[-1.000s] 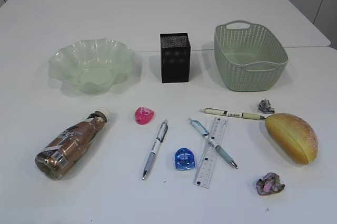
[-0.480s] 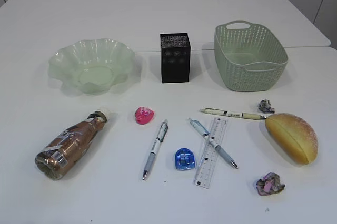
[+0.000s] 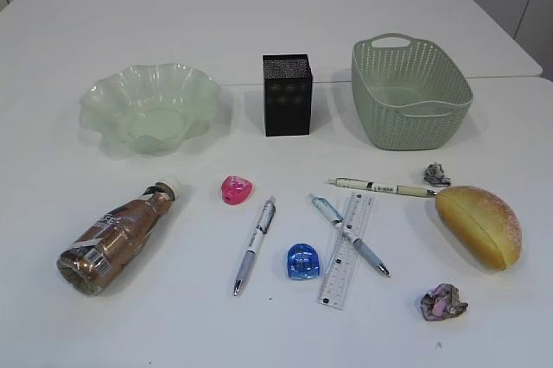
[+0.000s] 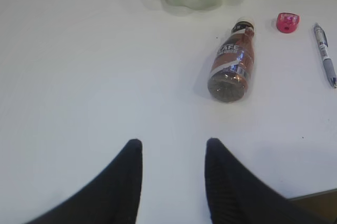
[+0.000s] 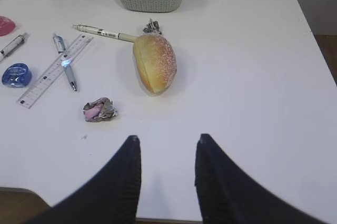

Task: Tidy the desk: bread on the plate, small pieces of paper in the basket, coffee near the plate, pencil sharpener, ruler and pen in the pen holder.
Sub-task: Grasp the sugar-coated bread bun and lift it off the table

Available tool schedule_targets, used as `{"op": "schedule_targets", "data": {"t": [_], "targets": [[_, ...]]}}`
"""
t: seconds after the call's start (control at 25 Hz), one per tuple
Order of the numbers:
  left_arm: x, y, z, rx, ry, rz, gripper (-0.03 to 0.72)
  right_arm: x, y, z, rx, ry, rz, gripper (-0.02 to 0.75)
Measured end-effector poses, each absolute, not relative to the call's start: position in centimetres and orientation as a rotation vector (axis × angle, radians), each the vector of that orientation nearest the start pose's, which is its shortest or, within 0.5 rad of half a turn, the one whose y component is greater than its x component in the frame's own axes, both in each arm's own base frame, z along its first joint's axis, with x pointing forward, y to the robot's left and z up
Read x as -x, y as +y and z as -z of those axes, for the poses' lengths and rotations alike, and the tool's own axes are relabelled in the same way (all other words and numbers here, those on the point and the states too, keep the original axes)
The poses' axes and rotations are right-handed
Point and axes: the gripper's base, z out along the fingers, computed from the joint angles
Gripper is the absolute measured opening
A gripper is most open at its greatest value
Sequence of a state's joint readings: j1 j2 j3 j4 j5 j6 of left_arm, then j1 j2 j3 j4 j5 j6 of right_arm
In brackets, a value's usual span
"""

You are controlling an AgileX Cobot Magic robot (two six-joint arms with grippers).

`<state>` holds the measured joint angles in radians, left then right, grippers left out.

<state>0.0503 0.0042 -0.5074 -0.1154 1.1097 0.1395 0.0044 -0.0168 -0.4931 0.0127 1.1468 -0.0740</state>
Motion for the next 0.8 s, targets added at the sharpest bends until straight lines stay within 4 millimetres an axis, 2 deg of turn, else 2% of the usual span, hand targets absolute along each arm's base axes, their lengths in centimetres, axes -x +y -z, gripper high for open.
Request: {"op": "schedule_targets", "data": {"t": [0.56, 0.64, 0.72, 0.76, 0.8], "targets": [[0.7, -1.1, -27.6, -0.137, 2.081, 0.063, 0.275, 1.0, 0.2, -26.8, 0.085, 2.119, 0.017, 0.288], [0.8, -1.1, -28.1, -0.148, 2.063, 0.078, 0.275, 1.1, 0.3, -27.0, 0.087, 2.106, -0.007, 0.288], [1.0, -1.2, -29.3, -0.151, 2.042, 0.081, 0.277, 1.3, 0.6, -28.3, 0.087, 2.039, -0.047, 0.288], [0.9, -1.2, -30.0, -0.152, 2.039, 0.083, 0.281, 1.3, 0.6, -28.3, 0.087, 2.039, -0.047, 0.288], [0.7, -1.2, -30.6, -0.153, 2.042, 0.085, 0.286, 1.2, 0.7, -30.0, 0.084, 1.97, -0.067, 0.288]]}}
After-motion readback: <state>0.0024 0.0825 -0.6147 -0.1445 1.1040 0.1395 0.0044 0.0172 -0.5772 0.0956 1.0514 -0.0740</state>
